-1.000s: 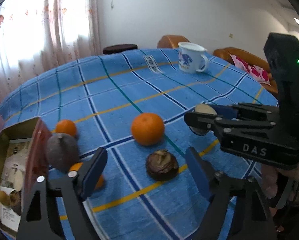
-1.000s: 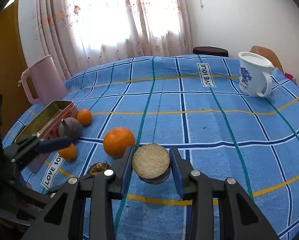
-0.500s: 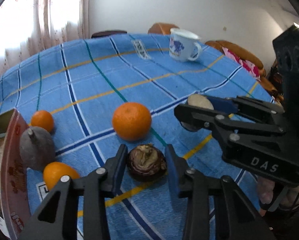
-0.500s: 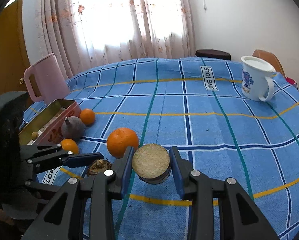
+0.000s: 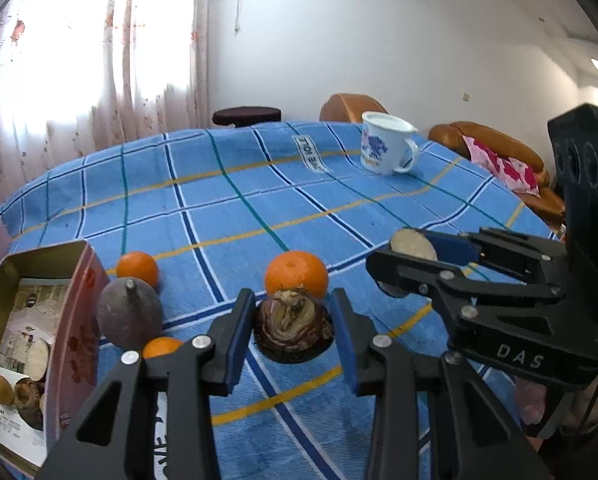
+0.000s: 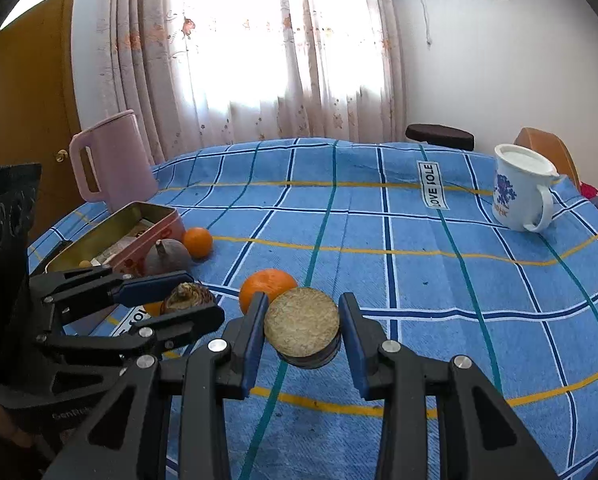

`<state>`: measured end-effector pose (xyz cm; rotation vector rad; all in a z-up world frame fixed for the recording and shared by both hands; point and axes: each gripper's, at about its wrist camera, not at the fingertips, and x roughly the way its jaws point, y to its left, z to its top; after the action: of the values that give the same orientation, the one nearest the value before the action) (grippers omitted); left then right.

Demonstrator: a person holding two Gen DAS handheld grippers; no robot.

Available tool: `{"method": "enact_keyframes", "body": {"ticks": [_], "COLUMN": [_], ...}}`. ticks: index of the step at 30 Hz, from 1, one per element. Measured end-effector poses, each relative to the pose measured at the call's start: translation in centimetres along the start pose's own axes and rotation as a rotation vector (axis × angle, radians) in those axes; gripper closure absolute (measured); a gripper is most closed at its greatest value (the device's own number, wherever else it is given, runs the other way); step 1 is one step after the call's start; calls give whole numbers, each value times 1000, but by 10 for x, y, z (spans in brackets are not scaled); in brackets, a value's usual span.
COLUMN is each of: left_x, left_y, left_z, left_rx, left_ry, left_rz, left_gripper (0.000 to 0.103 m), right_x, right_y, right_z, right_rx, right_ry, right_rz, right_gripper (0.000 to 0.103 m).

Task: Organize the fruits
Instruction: 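Grasp a dark brown mangosteen with the left tool while the right tool holds the slice, then carry the mangosteen over the tin with the left tool while the right tool carries the slice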

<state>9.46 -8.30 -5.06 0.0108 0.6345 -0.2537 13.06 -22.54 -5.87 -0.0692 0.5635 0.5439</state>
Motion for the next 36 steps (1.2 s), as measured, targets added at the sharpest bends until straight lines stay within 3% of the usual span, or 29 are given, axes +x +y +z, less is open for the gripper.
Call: {"method": "enact_keyframes", "body": {"ticks": [10, 36], "left_x": [-15, -36], "left_y": [3, 5], "left_z": [-2, -5], "left_rx": [-5, -24], "left_ry": [-76, -184], "left_rz": [33, 73], "left_gripper": [63, 63], "right_x": [-9, -26], "right_y": [6, 16], "right_z": [0, -3], "right_rx": [-29, -88], "right_ry": [-47, -150], "right_rz": [8, 14], "right_gripper": [65, 65]}}
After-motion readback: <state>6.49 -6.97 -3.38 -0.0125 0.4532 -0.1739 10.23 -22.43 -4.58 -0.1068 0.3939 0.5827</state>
